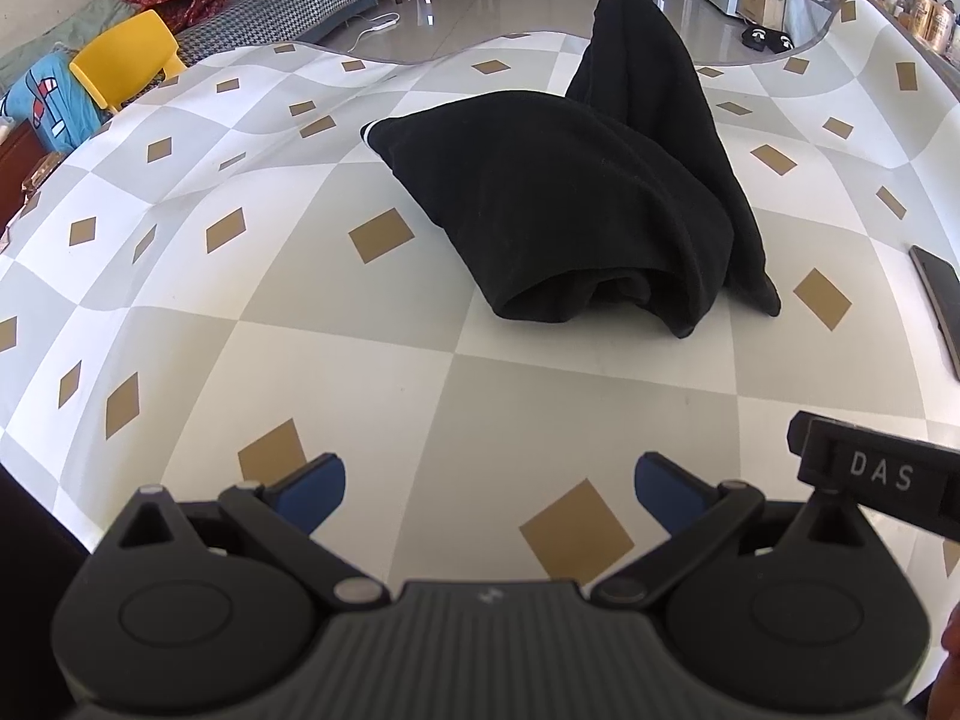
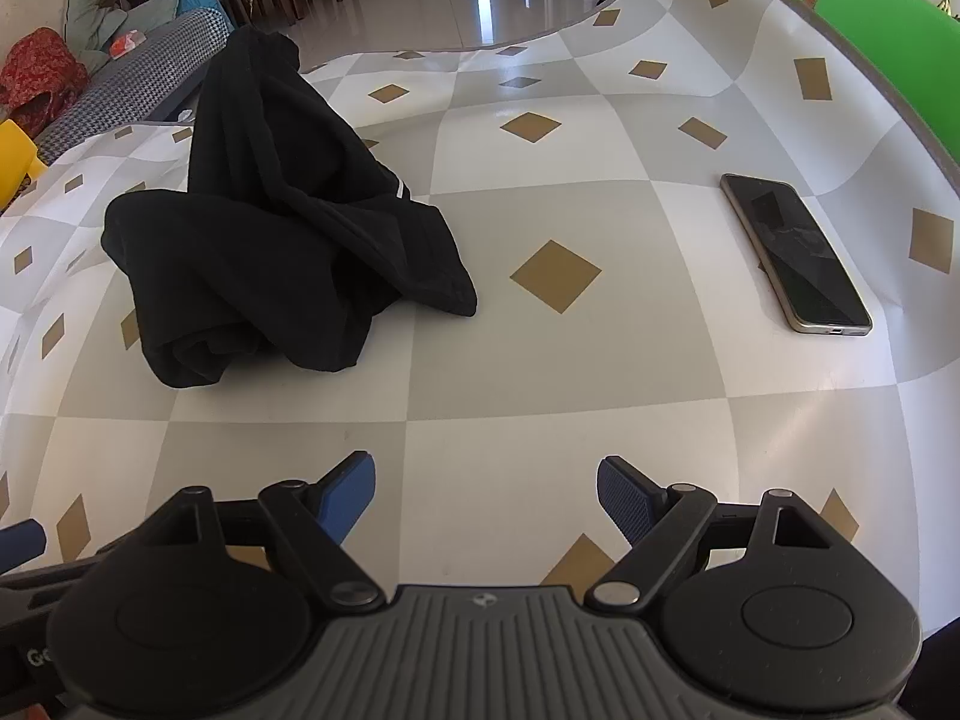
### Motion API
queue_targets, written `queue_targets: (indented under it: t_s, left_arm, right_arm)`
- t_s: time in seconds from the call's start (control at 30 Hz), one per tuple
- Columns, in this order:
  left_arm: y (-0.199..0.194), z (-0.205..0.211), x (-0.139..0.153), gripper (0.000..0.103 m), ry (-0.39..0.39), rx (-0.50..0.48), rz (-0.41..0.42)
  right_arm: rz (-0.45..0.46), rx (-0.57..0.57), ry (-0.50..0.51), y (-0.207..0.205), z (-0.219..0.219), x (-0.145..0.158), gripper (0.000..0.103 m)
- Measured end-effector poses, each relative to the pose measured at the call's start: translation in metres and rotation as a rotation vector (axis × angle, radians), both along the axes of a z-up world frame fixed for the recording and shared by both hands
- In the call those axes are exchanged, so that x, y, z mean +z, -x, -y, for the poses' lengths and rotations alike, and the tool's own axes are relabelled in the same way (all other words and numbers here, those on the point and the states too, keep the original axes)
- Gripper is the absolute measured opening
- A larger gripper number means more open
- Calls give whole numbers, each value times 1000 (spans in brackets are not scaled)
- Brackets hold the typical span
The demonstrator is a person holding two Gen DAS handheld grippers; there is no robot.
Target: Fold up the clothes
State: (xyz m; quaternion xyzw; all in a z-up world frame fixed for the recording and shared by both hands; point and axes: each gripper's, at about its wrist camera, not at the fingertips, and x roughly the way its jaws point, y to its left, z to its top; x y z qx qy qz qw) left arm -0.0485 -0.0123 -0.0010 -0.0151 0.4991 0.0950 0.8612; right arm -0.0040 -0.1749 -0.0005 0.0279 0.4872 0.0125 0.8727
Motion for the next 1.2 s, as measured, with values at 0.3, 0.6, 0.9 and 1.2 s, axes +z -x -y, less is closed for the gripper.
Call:
queue_targets:
  t_s: [0.3,0.6,0.9,1.2]
  left_arm:
    - [-3,-2,-2,103,6,6,-4]
    - [-7,-5,-7,103,12,7,-13]
    - [-17,-10,-10,103,-9,1,-11]
    - [-45,-31,-4,103,7,16,17]
  right_arm:
    - [-8,-1,11,-3,-2,-2,82]
    - [-16,1,19,-6,-4,-6,82]
    - [-10,62,-5,-17,-3,-6,73]
    - [22,126,-121,-44,7,2,66]
